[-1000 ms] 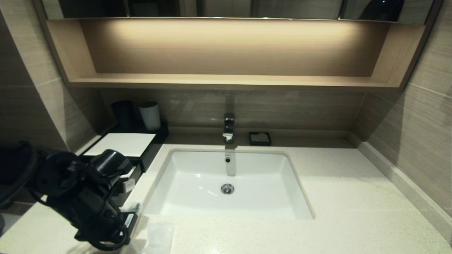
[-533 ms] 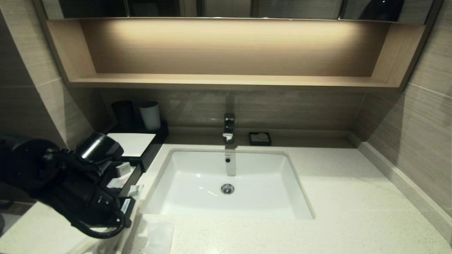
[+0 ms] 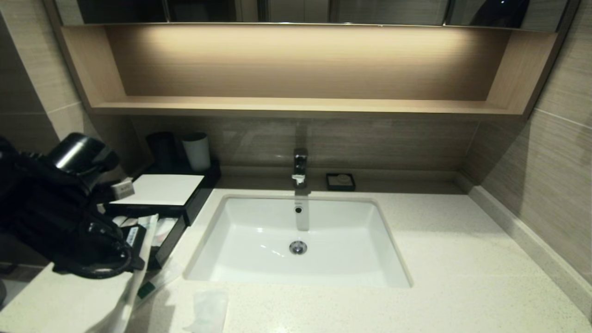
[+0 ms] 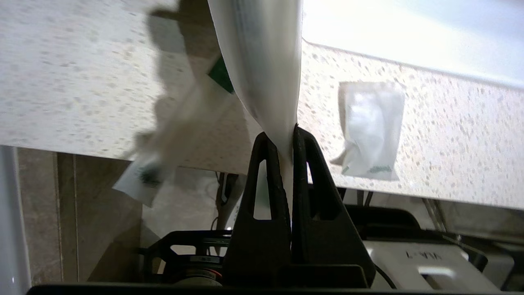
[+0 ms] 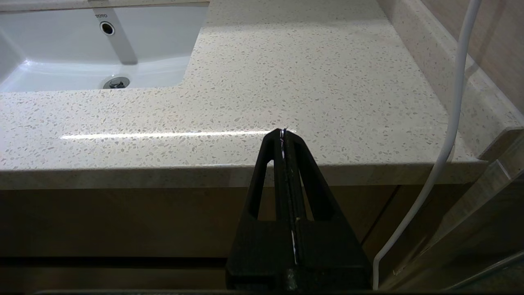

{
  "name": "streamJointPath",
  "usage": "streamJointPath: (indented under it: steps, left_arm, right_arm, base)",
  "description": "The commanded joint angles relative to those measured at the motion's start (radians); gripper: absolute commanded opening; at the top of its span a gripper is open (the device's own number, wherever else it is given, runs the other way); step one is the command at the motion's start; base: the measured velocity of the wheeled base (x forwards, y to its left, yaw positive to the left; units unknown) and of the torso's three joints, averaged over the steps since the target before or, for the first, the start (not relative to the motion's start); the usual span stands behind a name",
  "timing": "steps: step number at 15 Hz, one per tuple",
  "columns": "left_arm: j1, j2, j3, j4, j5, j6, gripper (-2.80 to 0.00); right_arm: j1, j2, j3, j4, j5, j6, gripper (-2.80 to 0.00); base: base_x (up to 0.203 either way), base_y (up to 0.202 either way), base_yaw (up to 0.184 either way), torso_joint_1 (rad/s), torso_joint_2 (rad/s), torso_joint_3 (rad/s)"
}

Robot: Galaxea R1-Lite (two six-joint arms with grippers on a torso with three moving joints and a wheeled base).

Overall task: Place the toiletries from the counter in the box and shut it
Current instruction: Place the bathroom toiletry into the drawer

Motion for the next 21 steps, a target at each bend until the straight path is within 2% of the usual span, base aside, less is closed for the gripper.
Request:
streamJointPath:
  steps: [1, 4, 8, 11, 14, 17, 19, 21]
  left_arm:
    - [0.076, 0.005, -0.068, 0.036, 0.048, 0.000, -2.80]
    - [0.178, 0.016, -0.109, 0.080, 0.061, 0.014, -2.80]
    - [0.231, 0.052, -0.103, 0.080, 0.063, 0.027, -2.80]
    - [0.242, 0.113, -0.140, 0.070, 0.063, 0.047, -2.80]
    - [0.241, 0.179, -0.210, 0.083, 0.063, 0.044, -2.80]
    - [0.243, 0.211, -0.232, 0.095, 0.064, 0.048, -2.80]
    - [0.250, 0.227, -0.268, 0.170, 0.066, 0.052, -2.80]
    - [0.274, 0.236, -0.335, 0.257, 0.070, 0.083, -2.80]
  right_arm:
    - [0.000, 0.001, 0.000, 0.002, -0.001, 0.000, -2.80]
    - [0.000, 0.002, -0.001, 0.002, 0.001, 0.000, -2.80]
    - [0.000, 0.002, -0.001, 0.002, -0.001, 0.000, -2.80]
    - [0.000, 0.000, 0.000, 0.002, -0.001, 0.000, -2.80]
    - [0.000, 0.002, 0.001, 0.002, -0.001, 0.000, -2.80]
    - [0.000, 0.000, 0.000, 0.002, -0.001, 0.000, -2.80]
    - [0.000, 0.000, 0.000, 0.002, -0.001, 0.000, -2.80]
    - [0.000, 0.000, 0.000, 0.002, 0.000, 0.000, -2.80]
  base:
    - [0.000, 0.000, 0.000, 0.000, 0.00, 0.000]
    - [0.000, 0.000, 0.000, 0.000, 0.00, 0.000]
    - [0.000, 0.000, 0.000, 0.000, 0.00, 0.000]
    - [0.000, 0.000, 0.000, 0.000, 0.00, 0.000]
    - [0.000, 0.000, 0.000, 0.000, 0.00, 0.000]
    - [0.000, 0.000, 0.000, 0.000, 0.00, 0.000]
    - [0.000, 0.000, 0.000, 0.000, 0.00, 0.000]
    - [0.000, 0.000, 0.000, 0.000, 0.00, 0.000]
